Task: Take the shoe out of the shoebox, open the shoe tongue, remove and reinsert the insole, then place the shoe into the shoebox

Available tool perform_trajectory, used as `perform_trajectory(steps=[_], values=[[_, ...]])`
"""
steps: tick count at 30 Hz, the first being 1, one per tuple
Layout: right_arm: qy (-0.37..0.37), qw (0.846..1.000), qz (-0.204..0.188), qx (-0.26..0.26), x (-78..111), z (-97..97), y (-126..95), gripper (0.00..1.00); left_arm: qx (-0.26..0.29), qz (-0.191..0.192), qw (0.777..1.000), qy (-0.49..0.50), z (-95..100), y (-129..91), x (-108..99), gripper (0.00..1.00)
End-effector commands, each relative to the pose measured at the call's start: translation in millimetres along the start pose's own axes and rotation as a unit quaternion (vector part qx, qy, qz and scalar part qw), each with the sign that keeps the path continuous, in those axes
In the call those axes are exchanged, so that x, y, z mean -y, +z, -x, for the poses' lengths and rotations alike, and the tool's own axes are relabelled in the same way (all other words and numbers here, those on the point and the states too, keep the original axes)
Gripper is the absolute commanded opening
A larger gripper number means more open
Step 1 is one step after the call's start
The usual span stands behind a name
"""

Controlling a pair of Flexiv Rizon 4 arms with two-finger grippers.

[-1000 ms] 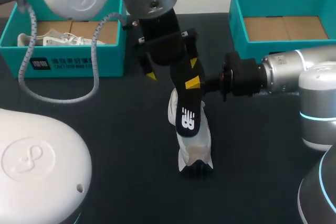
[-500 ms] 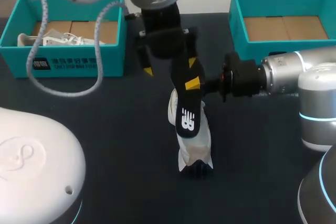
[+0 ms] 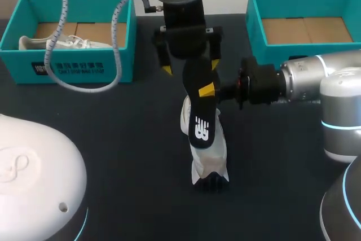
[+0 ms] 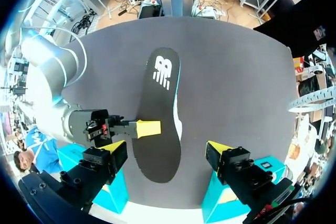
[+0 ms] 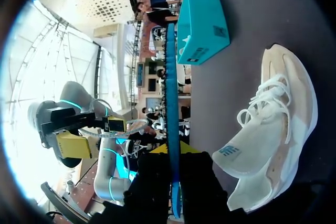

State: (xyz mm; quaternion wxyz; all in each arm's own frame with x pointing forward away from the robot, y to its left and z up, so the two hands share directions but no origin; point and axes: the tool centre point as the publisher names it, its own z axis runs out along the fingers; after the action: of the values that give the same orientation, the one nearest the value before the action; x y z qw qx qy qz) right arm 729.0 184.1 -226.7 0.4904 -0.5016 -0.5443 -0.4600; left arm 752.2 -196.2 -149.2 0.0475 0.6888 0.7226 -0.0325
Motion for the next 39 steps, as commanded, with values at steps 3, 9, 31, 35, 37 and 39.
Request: perform_trajectory(steps=[3,9,31,35,37,39], values=[[0.001,1.0,0.0,-0.001,-0.2,0.6,3,0.0,0.002,-0.001,1.0,0.003,-0.5,2,-1,1.0],[0.001,1.0,0.001,-0.002,0.9,1.0,4,0.0,0.004,-0.003,1.0,0.004,0.1,3,-2,1.0],[0.003,1.0,0.0,-0.001,0.9,-0.8,4,0.0,0.202,-0.046,0.978,0.032,-13.3,-1,-2,1.0],[0.006,1.0,-0.001,0.0,0.9,-3.2,1,0.0,0.251,-0.047,0.966,0.029,-18.7,-5,4,1.0],[0.006,1.0,-0.002,0.002,0.5,-4.9,0,0.0,0.265,-0.049,0.963,0.028,-21.1,-5,6,1.0],[0.007,1.0,-0.002,0.003,0.3,-5.7,-1,0.0,0.282,-0.044,0.958,0.025,-23.0,-7,10,1.0]])
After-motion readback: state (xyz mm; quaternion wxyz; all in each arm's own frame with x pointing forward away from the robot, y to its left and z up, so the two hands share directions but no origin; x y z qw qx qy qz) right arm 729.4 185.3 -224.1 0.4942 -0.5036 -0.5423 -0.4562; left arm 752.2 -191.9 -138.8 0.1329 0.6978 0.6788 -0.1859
